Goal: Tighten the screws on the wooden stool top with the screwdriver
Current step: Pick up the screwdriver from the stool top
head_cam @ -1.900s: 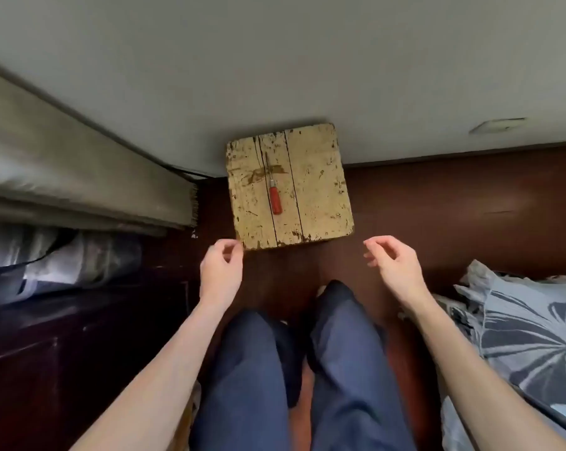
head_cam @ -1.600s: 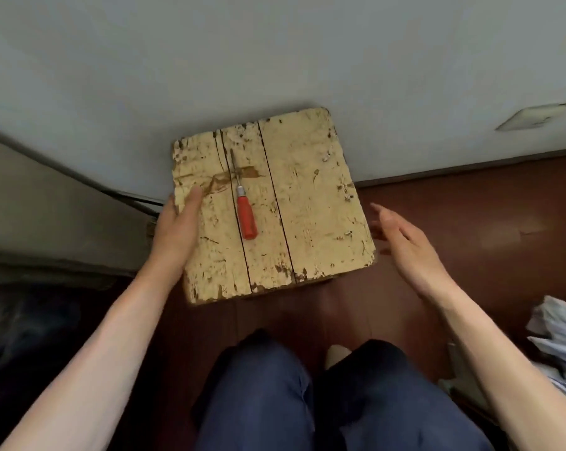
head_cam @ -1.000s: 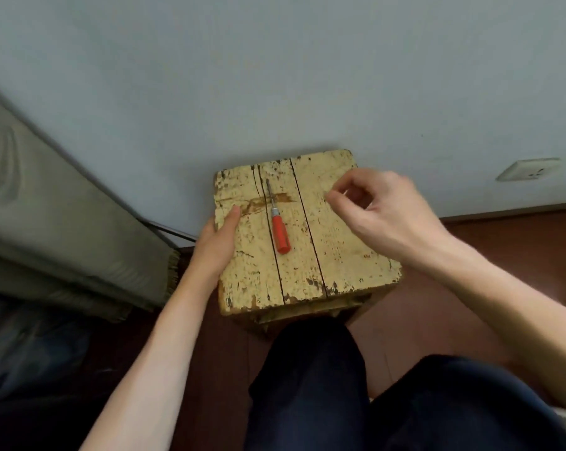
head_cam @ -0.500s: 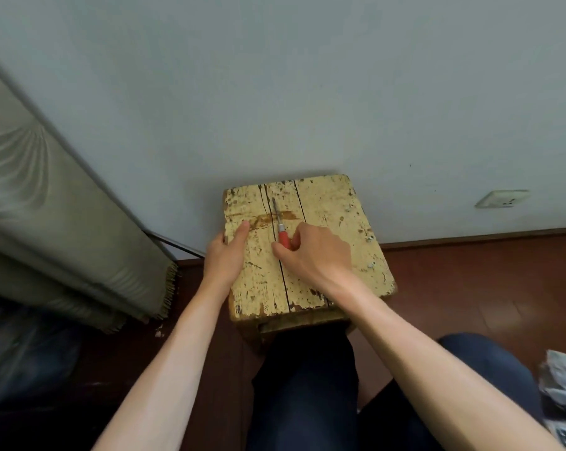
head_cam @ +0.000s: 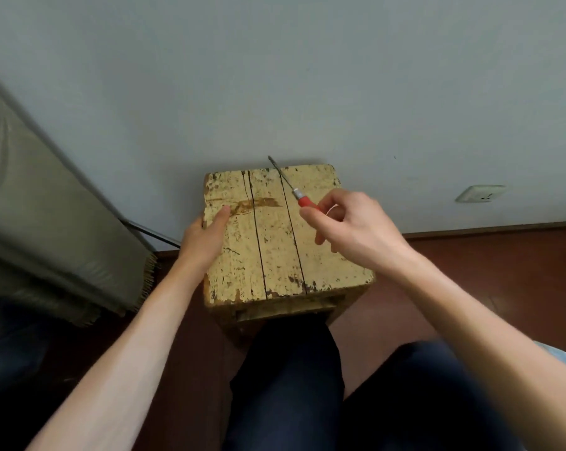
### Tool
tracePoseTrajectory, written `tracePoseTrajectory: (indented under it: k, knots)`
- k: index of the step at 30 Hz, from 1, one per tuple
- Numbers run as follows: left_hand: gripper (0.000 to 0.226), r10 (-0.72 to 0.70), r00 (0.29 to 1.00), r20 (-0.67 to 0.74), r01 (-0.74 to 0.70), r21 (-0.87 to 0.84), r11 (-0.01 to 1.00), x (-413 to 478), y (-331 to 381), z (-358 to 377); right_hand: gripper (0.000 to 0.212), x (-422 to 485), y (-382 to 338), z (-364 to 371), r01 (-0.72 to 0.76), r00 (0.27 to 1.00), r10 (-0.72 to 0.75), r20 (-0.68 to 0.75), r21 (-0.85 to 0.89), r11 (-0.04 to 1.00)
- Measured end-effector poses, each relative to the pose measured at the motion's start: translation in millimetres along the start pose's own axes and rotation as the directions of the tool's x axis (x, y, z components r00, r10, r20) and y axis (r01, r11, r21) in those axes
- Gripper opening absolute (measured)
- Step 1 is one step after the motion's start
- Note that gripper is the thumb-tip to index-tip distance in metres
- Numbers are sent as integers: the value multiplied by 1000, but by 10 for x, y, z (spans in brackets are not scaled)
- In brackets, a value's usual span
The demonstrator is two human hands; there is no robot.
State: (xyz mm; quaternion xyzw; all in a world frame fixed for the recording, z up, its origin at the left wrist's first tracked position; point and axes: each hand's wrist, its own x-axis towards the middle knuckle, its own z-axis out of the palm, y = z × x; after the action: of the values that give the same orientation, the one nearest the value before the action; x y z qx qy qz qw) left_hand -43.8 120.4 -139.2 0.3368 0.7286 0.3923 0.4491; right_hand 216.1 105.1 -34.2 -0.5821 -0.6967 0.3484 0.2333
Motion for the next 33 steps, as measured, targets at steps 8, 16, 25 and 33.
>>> tracePoseTrajectory:
  k: [8, 16, 25, 33]
  knots:
    - [83, -24, 998, -52, 27, 63, 998, 20, -47, 53, 18, -77, 249, -320, 86, 996, -91, 13, 235, 968]
    - [79, 7, 997, -73, -5, 33, 999, -121, -43, 26, 21, -760, 598, -366, 146, 971, -3, -240, 581, 801]
    - [84, -106, 992, -63, 102, -52, 993, -719, -371, -37, 28, -1309, 630, -386, 140, 941, 207, -267, 866, 479]
    - [76, -113, 993, -27, 113, -22, 993, -1018, -534, -146, 18, -1607, 800, -257, 177, 863, 356, -359, 875, 451]
